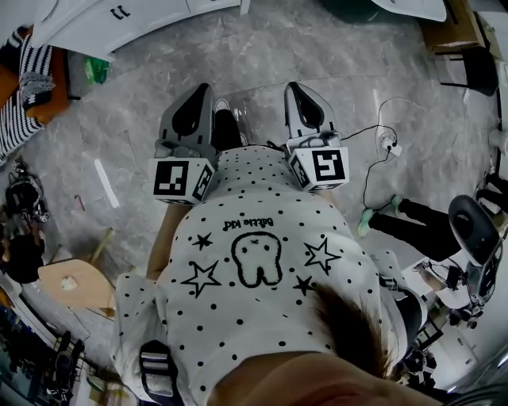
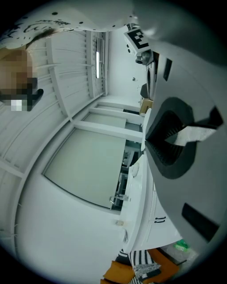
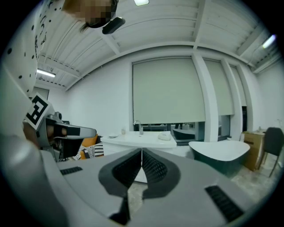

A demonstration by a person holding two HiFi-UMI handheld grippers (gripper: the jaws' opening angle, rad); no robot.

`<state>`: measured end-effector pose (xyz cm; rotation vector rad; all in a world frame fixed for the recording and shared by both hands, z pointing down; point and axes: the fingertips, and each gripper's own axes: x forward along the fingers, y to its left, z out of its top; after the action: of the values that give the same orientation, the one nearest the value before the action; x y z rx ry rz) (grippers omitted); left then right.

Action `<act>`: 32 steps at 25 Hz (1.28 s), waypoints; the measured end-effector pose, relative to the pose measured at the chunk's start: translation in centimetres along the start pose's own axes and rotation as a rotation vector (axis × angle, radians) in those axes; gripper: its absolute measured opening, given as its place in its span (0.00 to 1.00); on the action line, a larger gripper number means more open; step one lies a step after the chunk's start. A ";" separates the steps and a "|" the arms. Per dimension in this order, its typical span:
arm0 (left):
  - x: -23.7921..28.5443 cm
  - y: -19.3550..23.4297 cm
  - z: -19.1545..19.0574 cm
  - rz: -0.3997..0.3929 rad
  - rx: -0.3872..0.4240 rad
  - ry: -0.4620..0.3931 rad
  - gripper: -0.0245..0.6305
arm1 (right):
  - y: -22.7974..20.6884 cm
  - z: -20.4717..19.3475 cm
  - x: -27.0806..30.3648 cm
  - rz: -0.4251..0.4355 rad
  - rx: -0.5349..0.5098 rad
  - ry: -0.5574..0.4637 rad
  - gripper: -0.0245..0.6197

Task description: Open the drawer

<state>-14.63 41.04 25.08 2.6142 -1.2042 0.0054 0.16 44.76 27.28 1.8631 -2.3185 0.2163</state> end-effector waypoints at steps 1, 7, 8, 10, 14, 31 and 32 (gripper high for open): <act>0.6 0.6 0.3 0.000 -0.003 -0.002 0.05 | -0.1 0.3 0.8 -0.002 -0.003 -0.001 0.06; 4.6 4.6 2.3 -0.005 0.005 -0.007 0.04 | -0.9 2.2 6.5 -0.012 -0.001 -0.012 0.06; 5.1 5.4 2.6 -0.006 0.005 -0.007 0.05 | -0.9 2.5 7.4 -0.013 0.000 -0.014 0.06; 6.1 6.8 3.0 -0.009 0.012 -0.005 0.05 | -0.7 2.9 9.2 -0.016 0.001 -0.023 0.06; 8.7 9.0 3.1 -0.028 0.016 0.007 0.05 | -1.6 3.2 12.0 -0.049 0.012 -0.032 0.06; 15.4 12.5 3.8 0.049 -0.021 0.041 0.04 | -8.0 2.5 18.6 -0.081 0.033 0.049 0.06; 15.8 12.7 4.0 0.060 -0.021 0.039 0.05 | -8.3 2.7 19.2 -0.069 0.031 0.051 0.06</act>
<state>-14.18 20.35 26.00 2.5470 -1.2626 0.0540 4.12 24.09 28.85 1.9248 -2.2263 0.2894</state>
